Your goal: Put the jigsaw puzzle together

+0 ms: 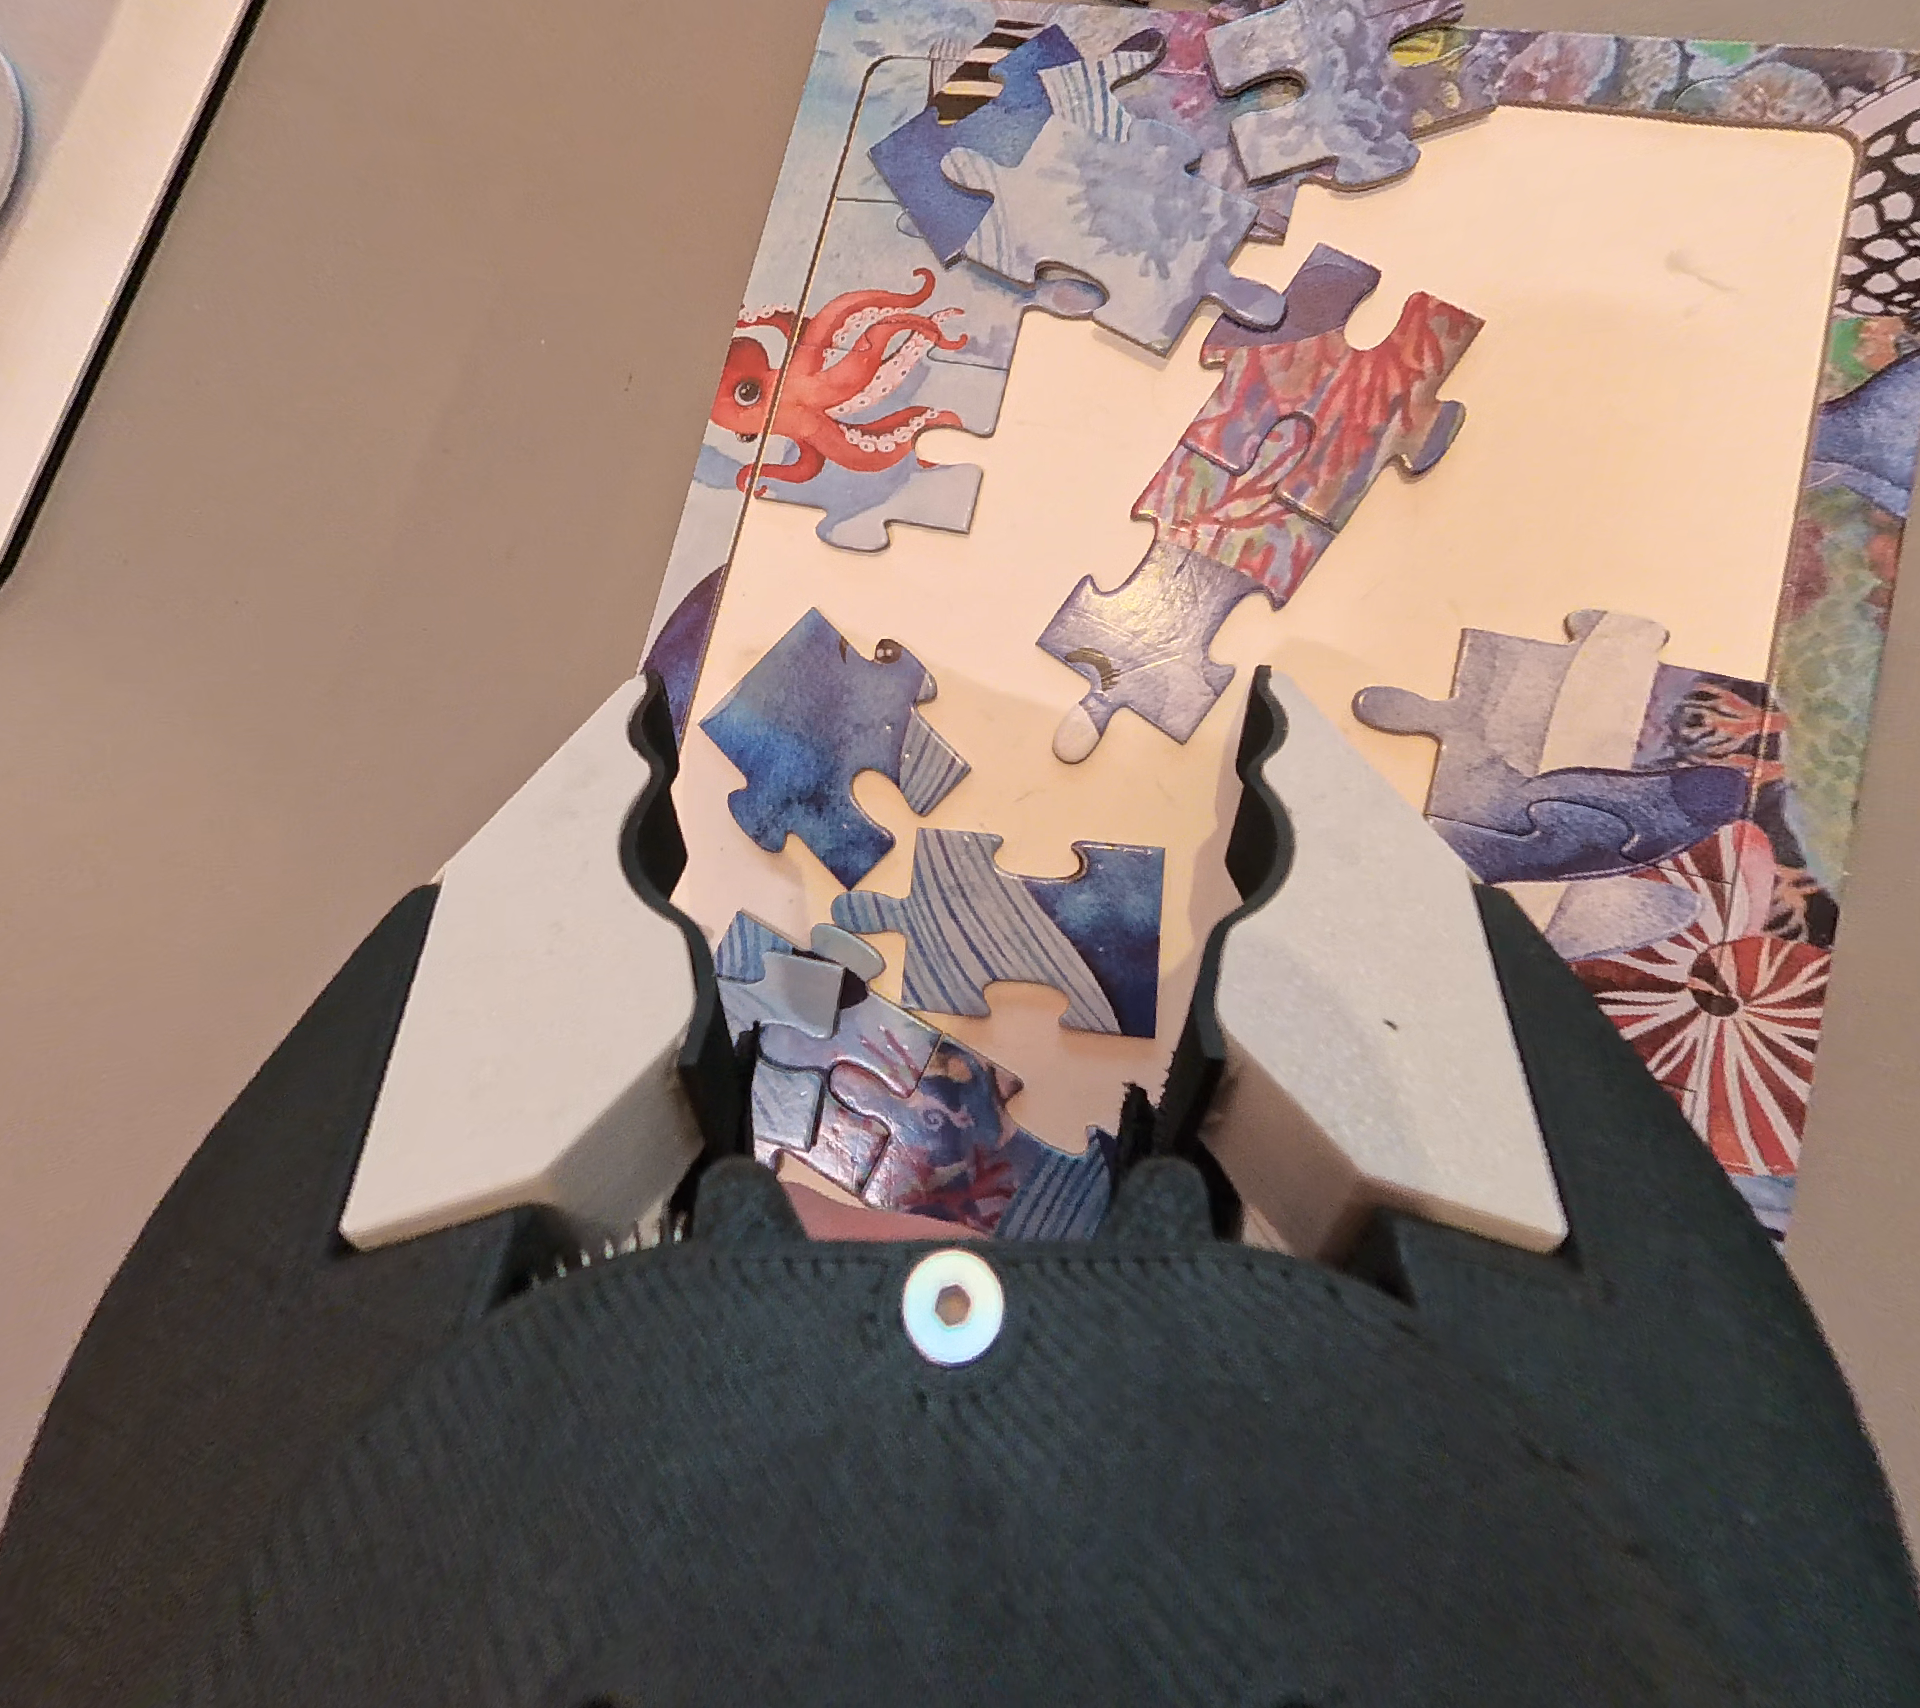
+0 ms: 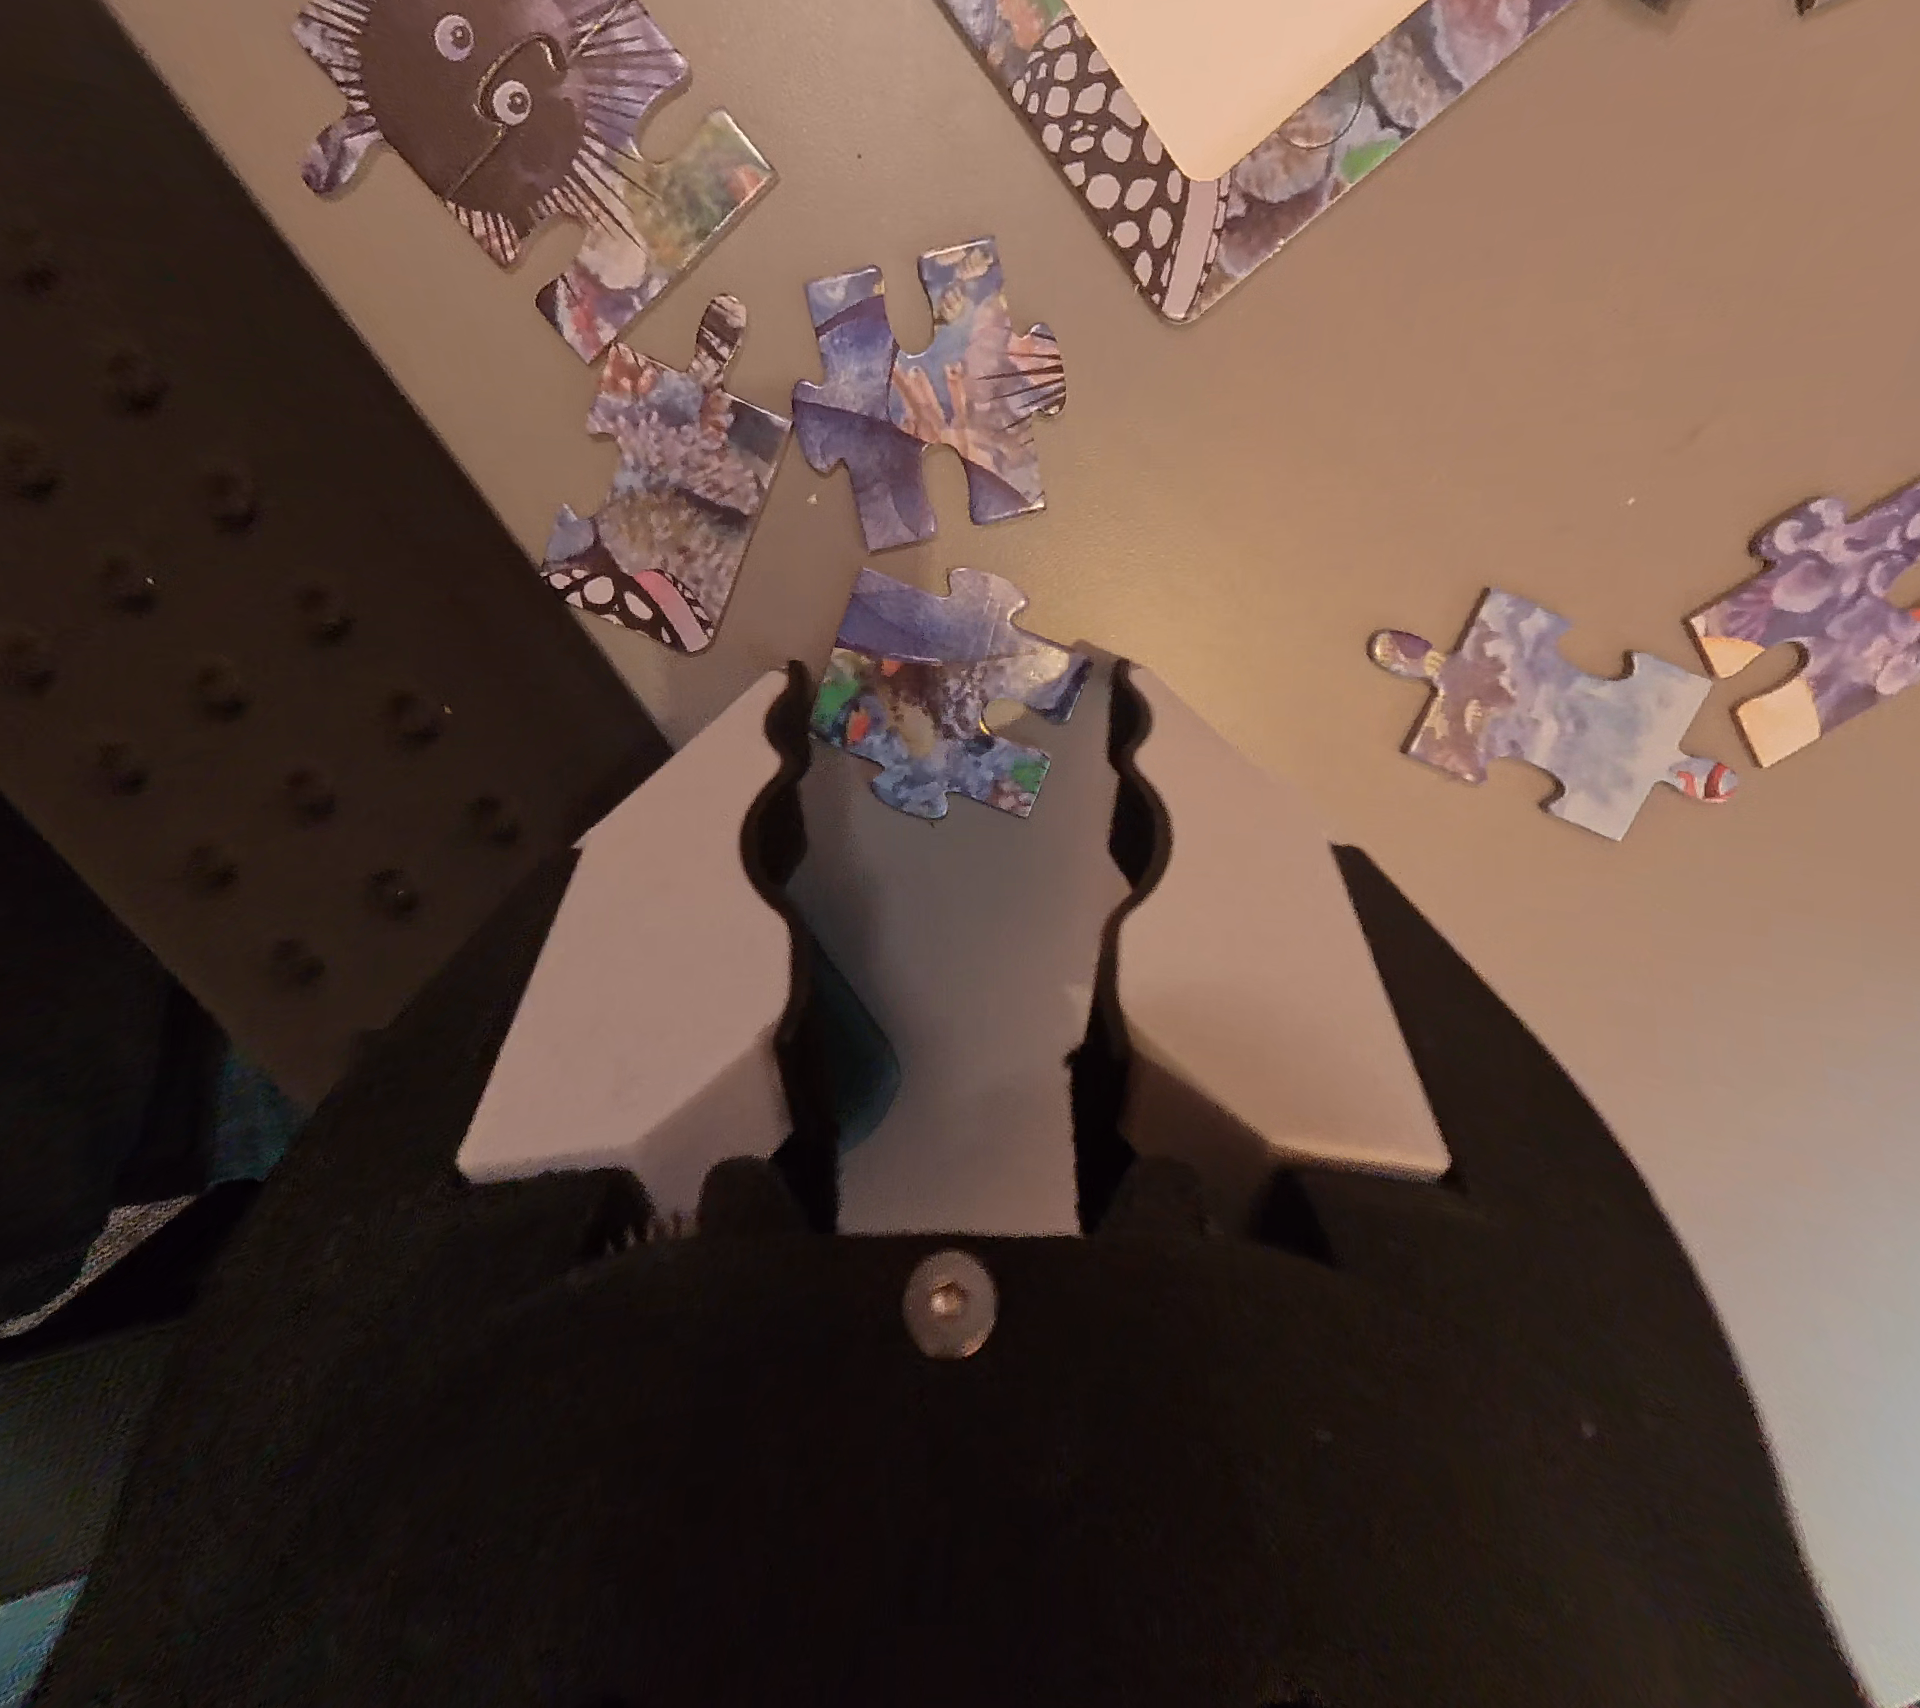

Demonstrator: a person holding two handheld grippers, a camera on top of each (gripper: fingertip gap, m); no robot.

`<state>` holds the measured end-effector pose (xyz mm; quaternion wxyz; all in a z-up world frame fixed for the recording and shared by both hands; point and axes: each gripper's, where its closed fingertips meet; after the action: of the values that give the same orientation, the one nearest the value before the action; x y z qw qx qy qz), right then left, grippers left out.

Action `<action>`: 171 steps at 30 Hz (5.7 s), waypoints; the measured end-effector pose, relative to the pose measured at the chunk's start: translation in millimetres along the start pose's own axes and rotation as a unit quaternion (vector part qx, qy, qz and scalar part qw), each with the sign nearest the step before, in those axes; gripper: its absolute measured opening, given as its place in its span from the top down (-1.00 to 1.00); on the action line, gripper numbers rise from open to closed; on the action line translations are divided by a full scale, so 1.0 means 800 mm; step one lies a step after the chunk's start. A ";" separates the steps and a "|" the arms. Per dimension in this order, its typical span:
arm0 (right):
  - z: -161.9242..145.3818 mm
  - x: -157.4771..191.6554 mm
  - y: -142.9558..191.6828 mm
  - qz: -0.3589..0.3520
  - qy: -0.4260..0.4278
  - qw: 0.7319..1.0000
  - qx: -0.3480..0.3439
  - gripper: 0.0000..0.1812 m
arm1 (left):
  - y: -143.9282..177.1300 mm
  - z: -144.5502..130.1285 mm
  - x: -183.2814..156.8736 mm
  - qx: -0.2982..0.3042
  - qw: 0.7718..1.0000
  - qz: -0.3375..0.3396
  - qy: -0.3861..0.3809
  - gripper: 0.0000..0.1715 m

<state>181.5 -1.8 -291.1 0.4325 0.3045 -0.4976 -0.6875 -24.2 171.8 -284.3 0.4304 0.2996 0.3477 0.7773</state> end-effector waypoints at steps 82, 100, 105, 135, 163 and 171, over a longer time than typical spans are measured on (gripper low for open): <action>0.110 0.086 -0.037 0.103 0.225 0.969 -0.021 0.33 | 0.006 -0.010 0.009 0.010 1.000 0.006 0.001 -0.23; 0.121 0.093 -0.032 0.114 0.242 0.962 -0.054 0.86 | 0.015 -0.011 0.017 0.001 1.000 0.011 0.011 -0.23; 0.119 0.090 -0.033 0.109 0.236 0.965 -0.042 0.61 | 0.019 -0.013 0.021 -0.002 1.000 0.013 0.016 -0.23; 0.129 0.103 -0.043 0.115 0.238 0.963 -0.056 0.35 | 0.017 -0.015 0.020 0.001 1.000 0.013 0.015 -0.23; 0.140 0.099 -0.036 0.093 0.246 0.961 -0.079 0.51 | 0.018 -0.014 0.023 -0.002 1.000 0.013 0.018 -0.23; 0.163 0.093 -0.031 0.082 0.250 0.960 -0.098 0.51 | 0.022 -0.015 0.027 -0.005 1.000 0.018 0.022 -0.23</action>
<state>30.7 -10.3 -271.9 0.6259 0.3808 -0.3269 -0.5970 -51.6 180.7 -273.5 0.4100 0.2862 0.3475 0.7932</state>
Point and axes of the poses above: each gripper's, where its closed fingertips meet, y back along the fingers, z out of its top, x = y × z across the jaws, and after that the axes turned 4 degrees about x, right-handed
